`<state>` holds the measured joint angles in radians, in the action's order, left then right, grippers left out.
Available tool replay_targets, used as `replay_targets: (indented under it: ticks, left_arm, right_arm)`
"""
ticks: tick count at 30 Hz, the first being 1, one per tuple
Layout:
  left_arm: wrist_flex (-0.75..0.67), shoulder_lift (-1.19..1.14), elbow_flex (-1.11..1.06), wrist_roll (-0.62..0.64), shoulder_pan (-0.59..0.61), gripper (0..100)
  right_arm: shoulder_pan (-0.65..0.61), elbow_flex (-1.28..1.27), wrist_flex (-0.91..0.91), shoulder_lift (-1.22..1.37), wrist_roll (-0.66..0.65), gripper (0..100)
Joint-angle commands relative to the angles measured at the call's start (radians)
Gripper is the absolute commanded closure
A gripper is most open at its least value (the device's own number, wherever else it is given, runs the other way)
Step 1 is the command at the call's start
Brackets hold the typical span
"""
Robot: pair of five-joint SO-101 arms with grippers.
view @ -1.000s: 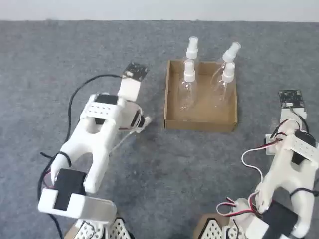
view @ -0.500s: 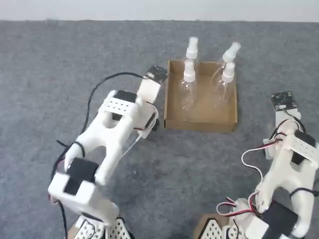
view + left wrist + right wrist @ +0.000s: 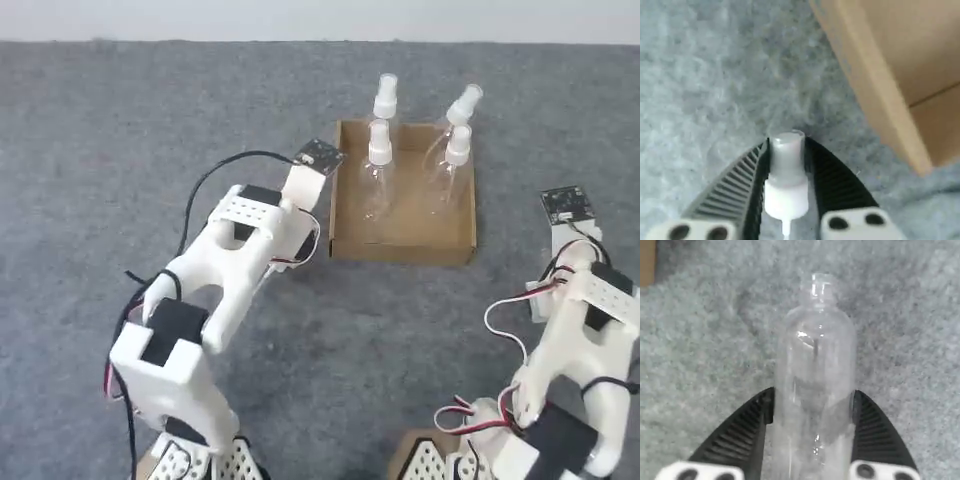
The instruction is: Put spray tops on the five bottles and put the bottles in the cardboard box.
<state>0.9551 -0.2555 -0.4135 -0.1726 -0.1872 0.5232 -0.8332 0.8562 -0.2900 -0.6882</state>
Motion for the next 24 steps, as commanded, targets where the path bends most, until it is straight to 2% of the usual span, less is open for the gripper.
replay_targets:
  ticks: [1, 7, 11, 16, 24]
  left_arm:
    - [0.063, 0.141, 0.031, -0.003, 0.012, 99]
    - [0.189, 0.462, -0.028, 0.035, 0.015, 99]
    - [0.23, 0.669, -0.111, 0.058, 0.015, 99]
    - [0.23, 0.872, -0.243, 0.078, 0.015, 99]
    - [0.222, 1.039, -0.4, 0.075, 0.017, 99]
  right_arm:
    - [0.012, 0.026, 0.012, -0.012, -0.012, 82.3]
    - [0.005, 0.163, 0.17, -0.012, -0.012, 72.5]
    - [-0.001, 0.265, 0.234, -0.005, -0.012, 72.3]
    - [-0.077, 0.396, 0.337, 0.033, -0.012, 72.3]
    - [-0.119, 0.591, 0.404, 0.326, -0.014, 72.4]
